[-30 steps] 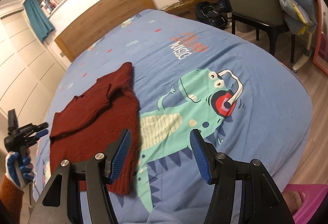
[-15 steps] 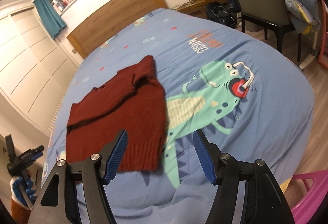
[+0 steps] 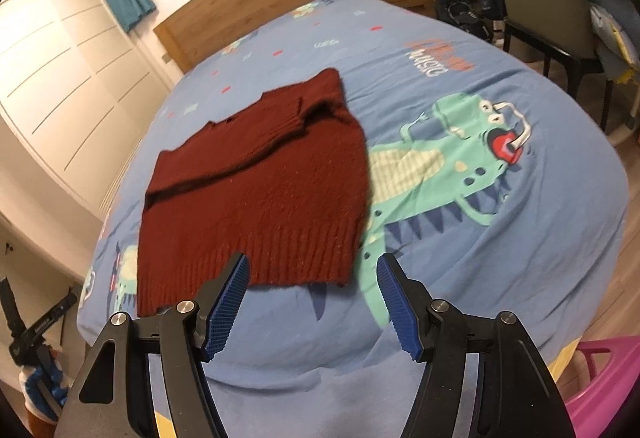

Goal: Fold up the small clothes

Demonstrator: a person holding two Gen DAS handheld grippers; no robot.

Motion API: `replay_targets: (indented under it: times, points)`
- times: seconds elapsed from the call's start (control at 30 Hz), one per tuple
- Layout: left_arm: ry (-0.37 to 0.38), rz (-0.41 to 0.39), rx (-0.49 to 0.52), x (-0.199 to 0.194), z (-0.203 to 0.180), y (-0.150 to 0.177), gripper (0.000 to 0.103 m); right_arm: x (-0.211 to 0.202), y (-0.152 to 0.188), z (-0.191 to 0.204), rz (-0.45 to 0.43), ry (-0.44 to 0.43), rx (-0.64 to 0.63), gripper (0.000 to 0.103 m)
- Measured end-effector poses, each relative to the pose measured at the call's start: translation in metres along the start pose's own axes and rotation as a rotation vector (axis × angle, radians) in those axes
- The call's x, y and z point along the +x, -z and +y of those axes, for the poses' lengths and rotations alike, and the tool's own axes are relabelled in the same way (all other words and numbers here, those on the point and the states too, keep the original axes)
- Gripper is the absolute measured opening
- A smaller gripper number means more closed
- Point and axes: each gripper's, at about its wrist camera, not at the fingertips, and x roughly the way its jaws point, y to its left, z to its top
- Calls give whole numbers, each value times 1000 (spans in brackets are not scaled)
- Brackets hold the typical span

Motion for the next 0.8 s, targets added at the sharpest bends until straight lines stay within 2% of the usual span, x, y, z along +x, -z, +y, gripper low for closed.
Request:
replay_targets:
  times: [0.33,0.8]
  points:
    - [-29,44,53,17,-13,0,55,46,-5,-8,79,1,36,68]
    - [-37,185,76,87,-24,-7,55,94,-11,-40,152,31,102,68]
